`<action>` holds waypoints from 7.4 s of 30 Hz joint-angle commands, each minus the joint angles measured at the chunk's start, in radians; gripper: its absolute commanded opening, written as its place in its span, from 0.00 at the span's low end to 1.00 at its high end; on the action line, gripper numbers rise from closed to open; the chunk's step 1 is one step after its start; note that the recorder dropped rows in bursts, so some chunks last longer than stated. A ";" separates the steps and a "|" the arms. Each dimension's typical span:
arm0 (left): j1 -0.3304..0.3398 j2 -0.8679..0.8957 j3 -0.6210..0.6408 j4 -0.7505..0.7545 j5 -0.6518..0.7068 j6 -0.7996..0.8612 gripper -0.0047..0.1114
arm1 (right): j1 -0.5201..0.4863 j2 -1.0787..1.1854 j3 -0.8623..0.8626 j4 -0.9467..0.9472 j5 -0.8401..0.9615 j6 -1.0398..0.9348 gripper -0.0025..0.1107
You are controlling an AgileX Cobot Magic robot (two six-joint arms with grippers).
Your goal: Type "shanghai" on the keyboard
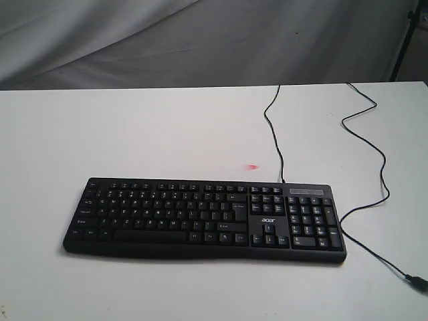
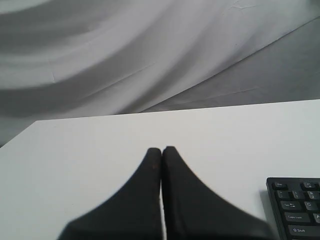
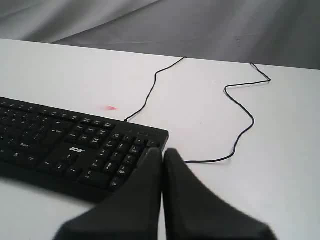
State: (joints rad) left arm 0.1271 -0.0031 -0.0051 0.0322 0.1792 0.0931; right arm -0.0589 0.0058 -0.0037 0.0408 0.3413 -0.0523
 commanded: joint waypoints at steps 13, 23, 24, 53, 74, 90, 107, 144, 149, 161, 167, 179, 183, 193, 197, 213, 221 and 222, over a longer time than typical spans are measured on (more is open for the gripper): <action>-0.004 0.003 0.005 -0.001 -0.005 -0.003 0.05 | -0.001 -0.006 0.004 -0.005 -0.187 0.000 0.02; -0.004 0.003 0.005 -0.001 -0.005 -0.003 0.05 | -0.001 -0.006 0.004 -0.005 -0.562 0.000 0.02; -0.004 0.003 0.005 -0.001 -0.005 -0.003 0.05 | -0.001 -0.006 0.004 -0.005 -0.597 0.000 0.02; -0.004 0.003 0.005 -0.001 -0.005 -0.003 0.05 | -0.001 -0.006 0.004 0.011 -0.935 0.002 0.02; -0.004 0.003 0.005 -0.001 -0.005 -0.003 0.05 | -0.001 -0.006 -0.139 0.011 -0.948 0.376 0.02; -0.004 0.003 0.005 -0.001 -0.005 -0.003 0.05 | -0.001 0.438 -0.814 -0.146 -0.538 0.365 0.02; -0.004 0.003 0.005 -0.001 -0.005 -0.003 0.05 | -0.001 0.910 -1.491 -0.133 0.097 -0.001 0.02; -0.004 0.003 0.005 -0.001 -0.005 -0.003 0.05 | 0.305 1.738 -1.788 0.637 0.603 -1.021 0.02; -0.004 0.003 0.005 -0.001 -0.005 -0.003 0.05 | 0.388 1.824 -1.788 0.637 0.535 -1.021 0.02; -0.004 0.003 0.005 -0.001 -0.005 -0.003 0.05 | 0.529 2.024 -1.788 0.623 0.444 -1.021 0.02; -0.004 0.003 0.005 -0.001 -0.005 -0.003 0.05 | 0.560 2.099 -1.788 0.627 0.386 -1.023 0.02; -0.004 0.003 0.005 -0.001 -0.005 -0.003 0.05 | 0.586 2.215 -1.787 0.636 0.378 -1.050 0.02; -0.004 0.003 0.005 -0.001 -0.005 -0.003 0.05 | 0.592 2.236 -1.787 0.657 0.373 -1.068 0.02; -0.004 0.003 0.005 -0.001 -0.005 -0.003 0.05 | 0.597 2.267 -1.785 0.676 0.319 -1.102 0.02; -0.004 0.003 0.005 -0.001 -0.005 -0.003 0.05 | 0.597 2.270 -1.785 0.676 0.317 -1.120 0.02; -0.004 0.003 0.005 -0.001 -0.005 -0.003 0.05 | 0.597 2.319 -1.785 0.654 0.250 -1.148 0.02; -0.004 0.003 0.005 -0.001 -0.005 -0.003 0.05 | 0.594 2.343 -1.785 0.634 0.227 -1.148 0.02; -0.004 0.003 0.005 -0.001 -0.005 -0.003 0.05 | 0.594 2.345 -1.785 0.627 0.227 -1.145 0.02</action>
State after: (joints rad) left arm 0.1271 -0.0031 -0.0051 0.0322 0.1792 0.0931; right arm 0.5348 2.3498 -1.7862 0.6873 0.5786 -1.1895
